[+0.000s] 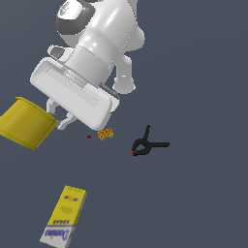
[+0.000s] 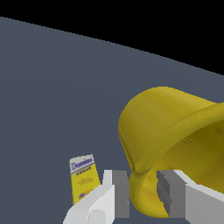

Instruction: Pick up a designated object from a clutter of objects.

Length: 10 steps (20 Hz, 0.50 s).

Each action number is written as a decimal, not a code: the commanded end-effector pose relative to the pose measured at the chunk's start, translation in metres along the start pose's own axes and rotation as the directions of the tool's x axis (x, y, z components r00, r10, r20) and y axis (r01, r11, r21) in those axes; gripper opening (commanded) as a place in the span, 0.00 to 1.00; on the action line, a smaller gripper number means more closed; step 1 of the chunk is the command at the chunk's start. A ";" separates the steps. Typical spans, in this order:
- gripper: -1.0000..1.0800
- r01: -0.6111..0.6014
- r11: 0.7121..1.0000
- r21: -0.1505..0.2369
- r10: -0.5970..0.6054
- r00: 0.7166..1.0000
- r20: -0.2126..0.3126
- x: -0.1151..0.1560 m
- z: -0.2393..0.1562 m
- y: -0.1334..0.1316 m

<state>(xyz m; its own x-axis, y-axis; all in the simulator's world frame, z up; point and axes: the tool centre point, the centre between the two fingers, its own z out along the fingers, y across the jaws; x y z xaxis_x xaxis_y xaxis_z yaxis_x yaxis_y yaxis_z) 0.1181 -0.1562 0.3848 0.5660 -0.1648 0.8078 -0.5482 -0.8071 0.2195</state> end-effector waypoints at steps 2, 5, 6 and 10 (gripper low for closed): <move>0.00 -0.020 1.000 -0.006 0.019 0.999 -0.031 0.006 -0.007 0.005; 0.00 -0.031 0.999 -0.011 0.031 0.998 -0.050 0.009 -0.012 0.007; 0.00 -0.035 0.999 -0.012 0.034 0.998 -0.055 0.010 -0.013 0.008; 0.00 -0.045 0.999 -0.016 0.043 0.997 -0.071 0.012 -0.017 0.011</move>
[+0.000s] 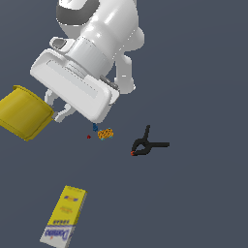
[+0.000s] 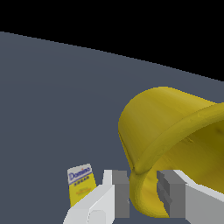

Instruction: Pick up a designated object from a clutter of objects.

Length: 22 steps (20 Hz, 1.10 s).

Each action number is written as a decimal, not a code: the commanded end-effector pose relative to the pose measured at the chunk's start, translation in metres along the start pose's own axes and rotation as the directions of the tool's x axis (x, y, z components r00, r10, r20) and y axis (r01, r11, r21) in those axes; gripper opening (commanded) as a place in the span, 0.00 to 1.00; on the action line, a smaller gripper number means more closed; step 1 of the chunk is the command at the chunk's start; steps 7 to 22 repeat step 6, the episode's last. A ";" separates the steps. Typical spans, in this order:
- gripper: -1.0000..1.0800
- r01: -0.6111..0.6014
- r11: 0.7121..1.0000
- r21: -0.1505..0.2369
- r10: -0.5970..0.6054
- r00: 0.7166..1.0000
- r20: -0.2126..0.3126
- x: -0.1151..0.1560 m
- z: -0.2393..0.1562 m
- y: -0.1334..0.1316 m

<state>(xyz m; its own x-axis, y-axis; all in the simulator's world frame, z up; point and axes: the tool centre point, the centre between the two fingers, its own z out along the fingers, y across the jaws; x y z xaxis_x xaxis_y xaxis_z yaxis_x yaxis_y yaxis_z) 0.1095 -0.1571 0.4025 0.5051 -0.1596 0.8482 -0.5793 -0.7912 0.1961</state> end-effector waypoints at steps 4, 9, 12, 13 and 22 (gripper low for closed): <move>0.00 -0.009 1.000 -0.003 0.009 1.000 -0.014 0.003 -0.004 0.002; 0.00 -0.009 1.000 -0.004 0.009 1.000 -0.014 0.003 -0.004 0.002; 0.00 -0.009 1.000 -0.004 0.009 1.000 -0.014 0.003 -0.004 0.002; 0.00 -0.009 1.000 -0.004 0.009 1.000 -0.014 0.003 -0.004 0.002; 0.00 -0.009 1.000 -0.004 0.009 1.000 -0.014 0.003 -0.004 0.002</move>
